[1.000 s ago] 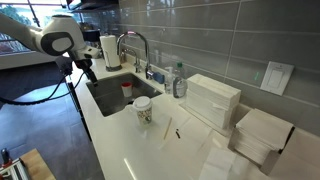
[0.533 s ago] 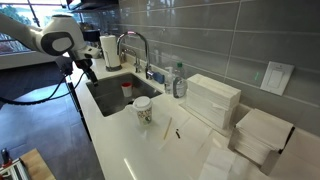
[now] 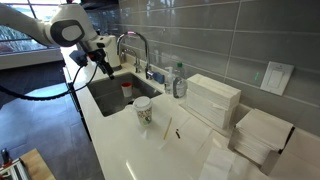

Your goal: Remove the lid from the cup and put it on the paper towel

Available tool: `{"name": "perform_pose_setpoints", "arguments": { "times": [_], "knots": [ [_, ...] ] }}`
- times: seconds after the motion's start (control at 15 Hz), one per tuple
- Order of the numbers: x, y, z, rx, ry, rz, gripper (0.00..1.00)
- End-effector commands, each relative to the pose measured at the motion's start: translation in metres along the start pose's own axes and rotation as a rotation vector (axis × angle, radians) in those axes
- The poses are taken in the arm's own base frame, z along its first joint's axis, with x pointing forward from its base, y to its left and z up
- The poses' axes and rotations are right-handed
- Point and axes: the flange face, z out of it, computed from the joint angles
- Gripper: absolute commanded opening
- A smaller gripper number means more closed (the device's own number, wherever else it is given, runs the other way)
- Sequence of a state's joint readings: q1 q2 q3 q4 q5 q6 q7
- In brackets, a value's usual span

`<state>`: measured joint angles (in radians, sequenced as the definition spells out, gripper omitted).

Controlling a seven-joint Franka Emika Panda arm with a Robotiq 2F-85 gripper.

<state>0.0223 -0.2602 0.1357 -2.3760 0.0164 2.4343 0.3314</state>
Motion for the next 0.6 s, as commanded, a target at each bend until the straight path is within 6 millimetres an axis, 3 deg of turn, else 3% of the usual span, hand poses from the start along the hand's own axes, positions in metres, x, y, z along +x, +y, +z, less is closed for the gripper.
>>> {"name": "perform_pose_setpoints", "arguments": {
  "times": [0.0,0.53],
  "knots": [
    [0.017,0.035,-0.011,-0.032,-0.016,-0.029,1.0],
    [0.025,0.128,-0.038,-0.037,-0.061,-0.087,1.0]
  ]
}}
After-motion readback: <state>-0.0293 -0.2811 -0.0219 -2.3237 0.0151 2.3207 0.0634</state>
